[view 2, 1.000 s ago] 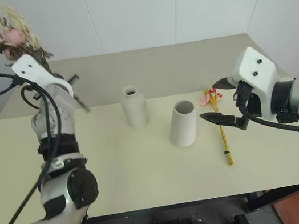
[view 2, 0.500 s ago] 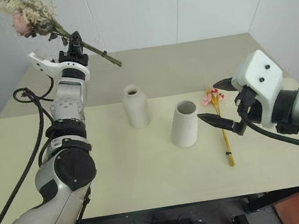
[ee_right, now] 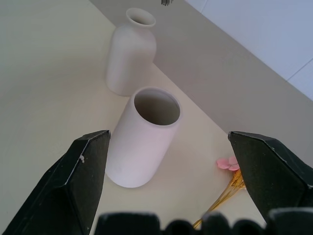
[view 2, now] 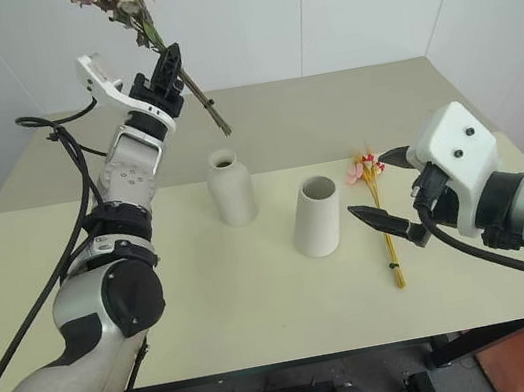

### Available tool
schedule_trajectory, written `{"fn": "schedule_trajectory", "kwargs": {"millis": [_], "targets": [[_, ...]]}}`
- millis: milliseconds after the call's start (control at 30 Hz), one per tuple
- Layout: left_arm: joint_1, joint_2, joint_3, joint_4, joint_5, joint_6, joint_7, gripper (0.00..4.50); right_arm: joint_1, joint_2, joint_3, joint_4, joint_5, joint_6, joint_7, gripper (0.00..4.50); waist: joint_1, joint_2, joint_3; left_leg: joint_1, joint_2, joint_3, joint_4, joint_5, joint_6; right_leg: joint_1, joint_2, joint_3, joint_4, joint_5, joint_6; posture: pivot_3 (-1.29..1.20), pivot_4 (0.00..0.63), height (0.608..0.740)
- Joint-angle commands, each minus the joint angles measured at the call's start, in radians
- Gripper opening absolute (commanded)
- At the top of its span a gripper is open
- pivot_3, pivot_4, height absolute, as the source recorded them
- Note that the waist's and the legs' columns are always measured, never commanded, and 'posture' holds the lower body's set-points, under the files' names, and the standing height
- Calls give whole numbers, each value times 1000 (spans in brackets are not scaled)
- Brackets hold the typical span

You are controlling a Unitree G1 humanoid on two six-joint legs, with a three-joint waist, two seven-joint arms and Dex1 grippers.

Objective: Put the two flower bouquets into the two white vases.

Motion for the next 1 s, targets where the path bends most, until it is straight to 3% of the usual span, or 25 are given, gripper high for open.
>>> {"fn": "schedule_trajectory", "kwargs": {"millis": [33, 800, 1000], "targets": [[15, 17, -26, -73, -3, 11, -54, 141, -21, -20, -4, 7, -13, -25, 1, 4500, 0, 0, 0, 0, 0, 0, 0, 0, 0, 0, 0, 0, 0, 0, 0, 0, 150, 740], [121, 32, -135, -114, 69, -53, -153, 141, -19, -7, -9, 23, -12, -37, 1, 4500, 1, 0, 0, 0, 0, 0, 0, 0, 0, 0, 0, 0, 0, 0, 0, 0, 150, 740], [202, 22, -203, -238, 100, -104, -234, 141, -10, -9, -17, 28, -21, -54, 14, 4500, 1, 0, 0, 0, 0, 0, 0, 0, 0, 0, 0, 0, 0, 0, 0, 0, 150, 740]]}}
